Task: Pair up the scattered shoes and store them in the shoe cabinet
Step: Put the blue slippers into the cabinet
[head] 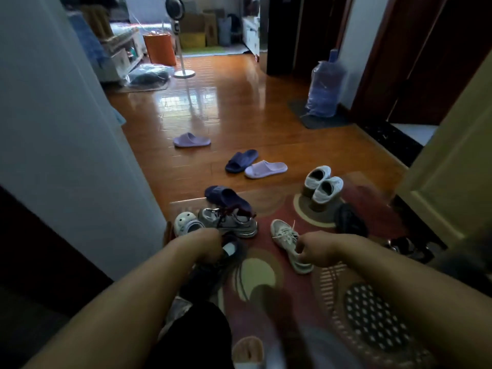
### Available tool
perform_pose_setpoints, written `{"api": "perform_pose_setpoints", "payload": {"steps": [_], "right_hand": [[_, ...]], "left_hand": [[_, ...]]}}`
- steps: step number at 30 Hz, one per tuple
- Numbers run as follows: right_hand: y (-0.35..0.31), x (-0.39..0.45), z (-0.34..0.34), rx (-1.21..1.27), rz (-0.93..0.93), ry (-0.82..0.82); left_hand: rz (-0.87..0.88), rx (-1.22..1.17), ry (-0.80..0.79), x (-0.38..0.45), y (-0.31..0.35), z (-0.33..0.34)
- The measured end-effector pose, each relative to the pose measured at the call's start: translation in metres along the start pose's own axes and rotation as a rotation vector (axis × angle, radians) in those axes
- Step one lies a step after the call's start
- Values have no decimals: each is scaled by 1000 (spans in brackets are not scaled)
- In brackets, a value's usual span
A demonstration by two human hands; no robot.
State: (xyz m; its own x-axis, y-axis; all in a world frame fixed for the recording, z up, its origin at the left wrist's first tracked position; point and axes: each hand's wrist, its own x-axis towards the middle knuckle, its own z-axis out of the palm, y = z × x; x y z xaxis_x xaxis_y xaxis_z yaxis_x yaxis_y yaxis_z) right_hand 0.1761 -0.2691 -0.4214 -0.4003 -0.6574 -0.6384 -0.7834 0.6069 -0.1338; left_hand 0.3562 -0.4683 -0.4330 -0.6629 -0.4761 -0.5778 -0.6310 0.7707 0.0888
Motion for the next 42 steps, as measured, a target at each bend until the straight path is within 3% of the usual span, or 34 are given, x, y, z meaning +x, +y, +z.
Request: {"api": "perform_pose_setpoints", "payload": {"steps": [8,13,17,20,22,25,33,36,39,42], "right_hand": [[-23,57,-9,-8,-17,11],[7,134,-6,58,12,33],[26,255,-13,241,42,243],[42,354,-8,345,30,336],[53,385,1,357,26,369],[78,406,18,352,42,329],[132,406,-13,137,48,89],[135,383,-51,96,133,22],[128,364,-82,-64,151,-181],[100,389,-120,-201,106,-210]], "left_hand": [[-135,-108,-113,56,-39,39],[-187,-363,197,142,-30,55],[-190,-428,448,263,-37,53],[-235,-419,535,377,-60,26],[-302,-364,509,429,-77,12],[-370,-305,344,475,-93,15],[-169,-102,33,508,-100,14],[-265,-254,116,490,-96,-11],[-368,-570,265,457,-100,-37],[-402,-628,336,447,-118,-51]]}}
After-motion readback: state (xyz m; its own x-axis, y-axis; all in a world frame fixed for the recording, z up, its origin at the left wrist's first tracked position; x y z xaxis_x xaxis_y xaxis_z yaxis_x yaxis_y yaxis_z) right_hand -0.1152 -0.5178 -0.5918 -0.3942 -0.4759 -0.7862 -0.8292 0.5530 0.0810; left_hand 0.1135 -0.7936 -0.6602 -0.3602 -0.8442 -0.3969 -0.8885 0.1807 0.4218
